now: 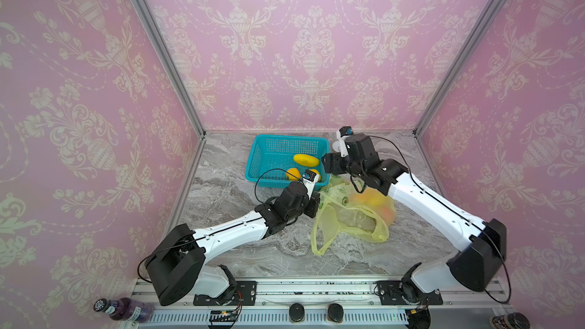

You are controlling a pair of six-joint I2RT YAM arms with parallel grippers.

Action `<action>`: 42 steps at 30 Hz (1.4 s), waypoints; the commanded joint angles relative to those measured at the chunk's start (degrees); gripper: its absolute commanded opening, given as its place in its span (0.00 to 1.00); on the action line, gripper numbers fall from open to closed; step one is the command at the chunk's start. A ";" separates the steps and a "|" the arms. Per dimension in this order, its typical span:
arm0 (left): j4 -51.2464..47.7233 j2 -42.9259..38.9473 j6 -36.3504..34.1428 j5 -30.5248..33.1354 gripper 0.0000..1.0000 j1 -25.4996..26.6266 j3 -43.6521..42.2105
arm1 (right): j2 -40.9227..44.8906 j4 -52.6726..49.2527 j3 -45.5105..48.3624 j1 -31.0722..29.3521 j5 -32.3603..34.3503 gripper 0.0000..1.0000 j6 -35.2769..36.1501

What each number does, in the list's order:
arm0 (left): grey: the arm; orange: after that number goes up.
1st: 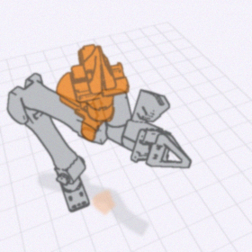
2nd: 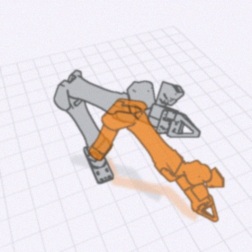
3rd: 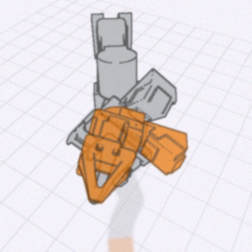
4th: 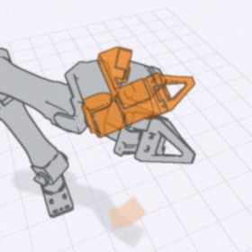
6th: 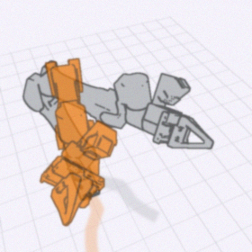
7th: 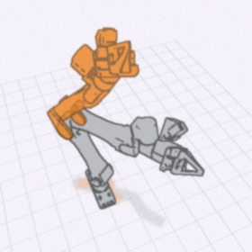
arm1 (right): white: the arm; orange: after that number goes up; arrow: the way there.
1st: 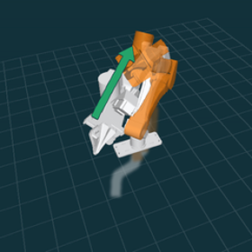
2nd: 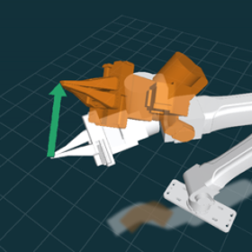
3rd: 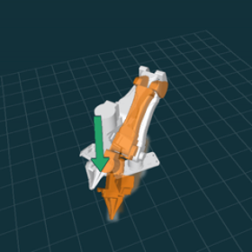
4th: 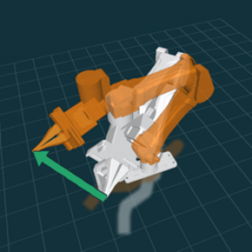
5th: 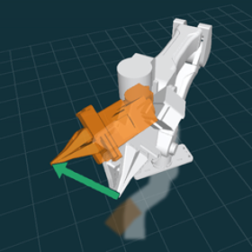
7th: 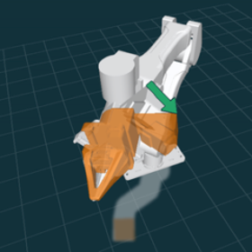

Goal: Untie the knot of the plastic bag and take out the fruit
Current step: 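Bring the right gripper back to the bag mouth beside the left gripper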

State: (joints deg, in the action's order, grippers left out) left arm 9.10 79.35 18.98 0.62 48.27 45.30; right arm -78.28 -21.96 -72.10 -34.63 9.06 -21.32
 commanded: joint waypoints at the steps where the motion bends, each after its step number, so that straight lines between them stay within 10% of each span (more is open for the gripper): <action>1: -0.67 -0.16 -1.18 1.05 0.00 -0.02 1.54 | 11.29 6.06 13.98 -1.14 2.40 0.78 -1.55; 8: -0.04 -1.15 -1.21 -0.33 0.00 -0.02 1.37 | 31.35 13.58 34.62 -10.46 -0.03 0.68 -0.12; 19: 0.67 -1.32 -2.84 2.19 0.00 -0.11 1.98 | 30.23 27.92 49.00 -24.38 -2.34 0.61 6.05; 32: -1.10 -5.05 -5.75 2.31 0.00 -0.28 0.99 | 20.94 28.58 47.36 -24.43 21.36 0.44 -3.93; 42: 1.52 -6.95 -5.04 -1.24 0.00 -0.33 -0.68 | 1.47 9.97 33.27 -22.92 44.10 0.68 -18.24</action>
State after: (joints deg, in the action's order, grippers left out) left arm 10.04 72.10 14.85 0.89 48.21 44.84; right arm -72.51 -4.05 -35.18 -58.43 43.31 -32.84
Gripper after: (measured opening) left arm 0.047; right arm 0.671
